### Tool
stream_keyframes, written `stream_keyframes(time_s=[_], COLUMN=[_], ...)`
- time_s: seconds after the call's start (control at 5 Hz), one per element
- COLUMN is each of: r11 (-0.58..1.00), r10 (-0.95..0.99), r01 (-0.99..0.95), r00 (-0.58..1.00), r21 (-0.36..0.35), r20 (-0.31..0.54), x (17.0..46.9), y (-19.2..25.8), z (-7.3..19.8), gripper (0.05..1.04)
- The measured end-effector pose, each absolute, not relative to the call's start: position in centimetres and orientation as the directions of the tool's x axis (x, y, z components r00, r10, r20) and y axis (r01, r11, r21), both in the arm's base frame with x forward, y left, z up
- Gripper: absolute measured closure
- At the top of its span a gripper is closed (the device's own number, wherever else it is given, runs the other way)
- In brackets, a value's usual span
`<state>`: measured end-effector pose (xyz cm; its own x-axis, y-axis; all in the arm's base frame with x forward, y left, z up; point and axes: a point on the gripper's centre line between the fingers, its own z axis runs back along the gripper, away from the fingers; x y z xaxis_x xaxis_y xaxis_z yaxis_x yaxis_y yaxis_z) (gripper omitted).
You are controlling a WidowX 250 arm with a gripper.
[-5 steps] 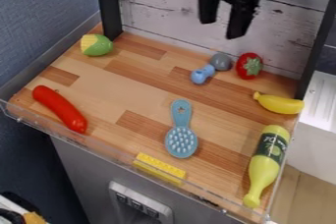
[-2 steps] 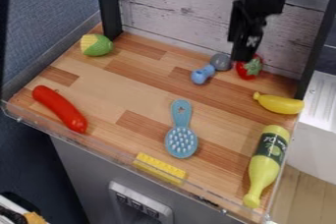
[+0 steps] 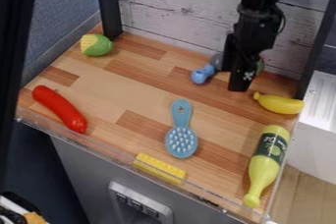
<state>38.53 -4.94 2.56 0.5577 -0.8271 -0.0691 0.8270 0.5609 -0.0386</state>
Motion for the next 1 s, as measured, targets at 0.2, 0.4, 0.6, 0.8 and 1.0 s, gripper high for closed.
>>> stream_keyframes(time_s=[0.2, 0.4, 0.6, 0.8, 1.0], r11=[0.684, 0.761, 0.780, 0.744, 0.659], r10=[-0.729, -0.648, -0.625, -0.668, -0.751], r01=[0.729, 0.649, 0.626, 0.668, 0.752], r00=[0.681, 0.759, 0.778, 0.742, 0.657], r21=[-0.026, -0.018, -0.013, -0.016, -0.019], r20=[-0.070, -0.063, -0.064, -0.062, -0.059], x=[38.41, 38.60, 39.03, 39.15, 39.21], y=[-4.96, -4.75, -4.52, -4.29, -4.32], z=[1.15, 0.99, 0.87, 0.85, 0.79], gripper=[0.084, 0.155, 0.440, 0.728, 0.938])
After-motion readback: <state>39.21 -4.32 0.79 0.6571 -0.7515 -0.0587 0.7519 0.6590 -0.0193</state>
